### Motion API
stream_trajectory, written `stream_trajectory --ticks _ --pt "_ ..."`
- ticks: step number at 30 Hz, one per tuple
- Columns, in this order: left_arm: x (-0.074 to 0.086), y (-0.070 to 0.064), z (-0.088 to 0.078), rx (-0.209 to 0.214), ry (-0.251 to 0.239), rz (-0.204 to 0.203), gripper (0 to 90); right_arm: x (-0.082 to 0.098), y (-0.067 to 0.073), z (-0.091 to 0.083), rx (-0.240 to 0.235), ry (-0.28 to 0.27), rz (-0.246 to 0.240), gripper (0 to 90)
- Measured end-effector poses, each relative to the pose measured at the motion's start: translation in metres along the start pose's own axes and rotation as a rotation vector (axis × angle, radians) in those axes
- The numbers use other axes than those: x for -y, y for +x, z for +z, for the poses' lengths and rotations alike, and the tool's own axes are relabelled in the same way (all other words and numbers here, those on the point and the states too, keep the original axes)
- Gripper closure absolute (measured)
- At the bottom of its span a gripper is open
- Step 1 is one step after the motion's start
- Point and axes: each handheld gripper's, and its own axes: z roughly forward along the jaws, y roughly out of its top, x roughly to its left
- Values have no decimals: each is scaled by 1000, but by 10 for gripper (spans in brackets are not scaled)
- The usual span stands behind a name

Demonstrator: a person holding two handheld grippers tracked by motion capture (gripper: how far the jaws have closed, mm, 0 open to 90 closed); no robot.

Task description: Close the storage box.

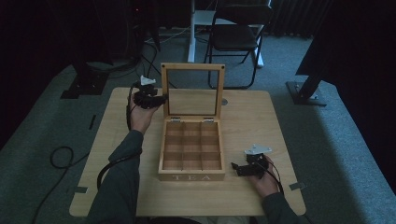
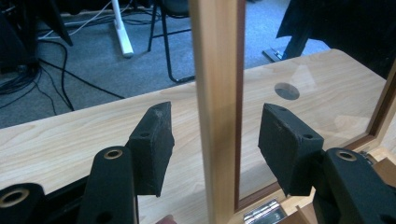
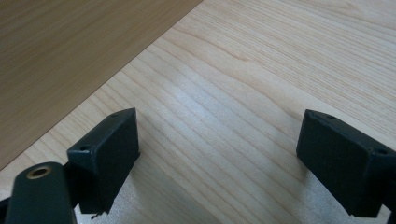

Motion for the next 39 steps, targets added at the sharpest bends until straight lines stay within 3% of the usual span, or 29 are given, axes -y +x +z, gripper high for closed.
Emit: stream_trajectory --ticks 6,20,22,26,34,39 --pt "-3 -2 8 9 -1 -19 458 0 0 0 0 0 0 127" --pt "-6 -2 18 27 15 -11 535 0 0 0 0 0 1 127" --pt "-7 -1 20 36 9 -32 534 0 0 0 2 1 4 128" --pt "-4 -3 25 39 14 -35 537 0 0 0 3 1 5 128" --pt "-4 -2 21 45 13 -51 561 0 0 0 4 1 6 128" --pt "1 -3 18 45 -14 -54 580 0 0 0 5 1 5 128"
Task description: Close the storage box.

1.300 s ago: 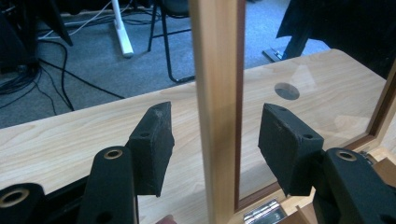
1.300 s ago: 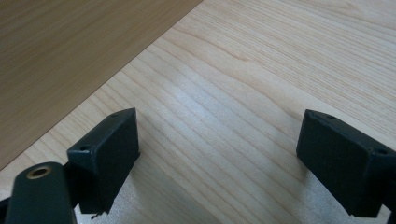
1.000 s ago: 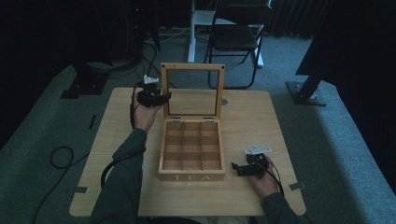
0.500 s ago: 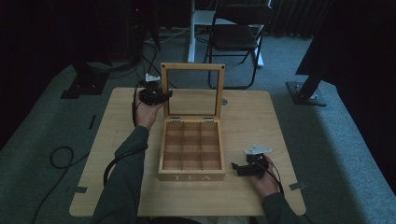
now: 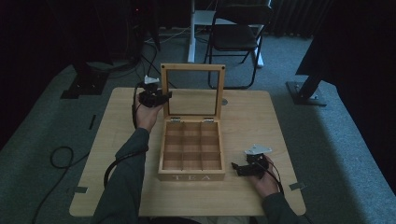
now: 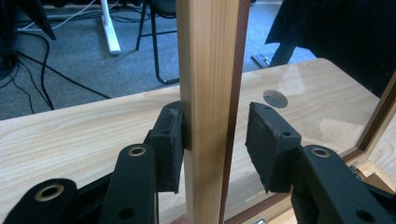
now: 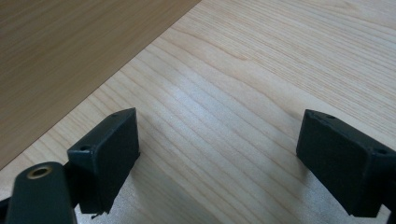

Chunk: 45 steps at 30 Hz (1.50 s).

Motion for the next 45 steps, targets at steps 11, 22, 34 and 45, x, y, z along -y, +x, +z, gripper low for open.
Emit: stream_trajectory --ticks 11,22,34,45 --pt "6 -6 -10 -8 -31 17 580 0 0 0 0 0 1 128" --pt "18 -12 -27 8 -75 33 576 0 0 0 0 0 0 128" --pt "29 -18 -45 55 -81 55 529 0 0 0 0 0 0 128" --pt "32 -27 -61 39 -101 93 515 0 0 0 0 0 1 128"
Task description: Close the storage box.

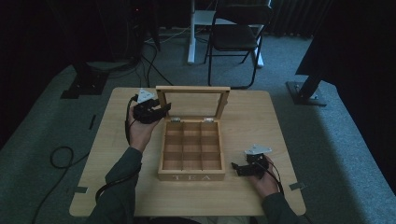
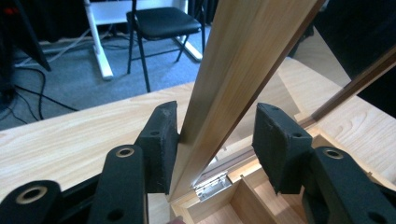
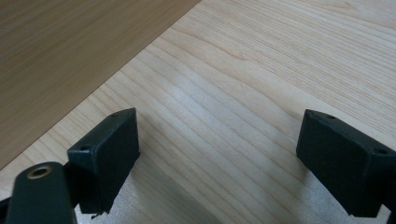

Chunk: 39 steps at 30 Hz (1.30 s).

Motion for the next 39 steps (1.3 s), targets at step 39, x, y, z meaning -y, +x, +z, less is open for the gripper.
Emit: stream_trajectory --ticks 39 --pt "0 -28 -55 -20 -55 6 579 0 0 0 1 -1 0 128"
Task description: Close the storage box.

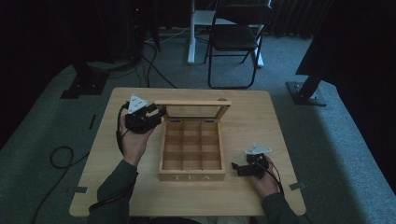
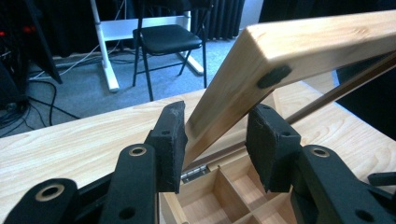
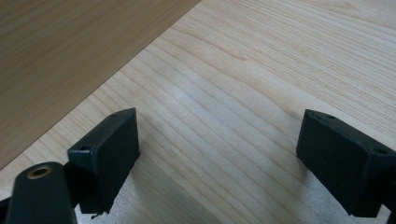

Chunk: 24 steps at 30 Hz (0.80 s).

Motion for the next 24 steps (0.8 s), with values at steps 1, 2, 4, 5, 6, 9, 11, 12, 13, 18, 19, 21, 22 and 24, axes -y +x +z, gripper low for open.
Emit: stream_trajectory --ticks 1,2,4,5,6,9,11,12,13,18,19,21,22,24 --pt "0 0 0 0 0 0 579 0 0 0 0 0 0 128" --pt "1 -1 -2 4 -3 -6 579 0 0 0 0 0 1 128" --pt "1 -2 -3 9 1 -13 578 0 0 0 -1 1 1 128" --pt "1 -2 -3 9 1 -13 576 0 0 0 0 0 0 128" --pt "1 -2 -4 10 6 -18 576 0 0 0 0 0 0 128" --pt "3 -4 -7 14 13 -21 574 0 0 0 0 0 0 128" --pt "3 -5 -9 16 11 -23 574 0 0 0 0 0 0 128" --pt "3 -5 -9 16 11 -23 574 0 0 0 0 0 0 128" --pt "3 -5 -10 16 13 -23 573 0 0 0 0 0 0 128" --pt "5 -6 -12 18 19 -27 569 0 0 0 0 0 0 128" --pt "5 -6 -12 18 19 -27 568 0 0 0 0 0 0 128" --pt "6 -7 -13 21 22 -28 566 0 0 0 1 1 0 128" --pt "6 -7 -13 21 22 -28 564 0 0 0 0 1 -1 128" --pt "7 -7 -13 21 21 -30 560 0 0 0 0 0 -1 128"
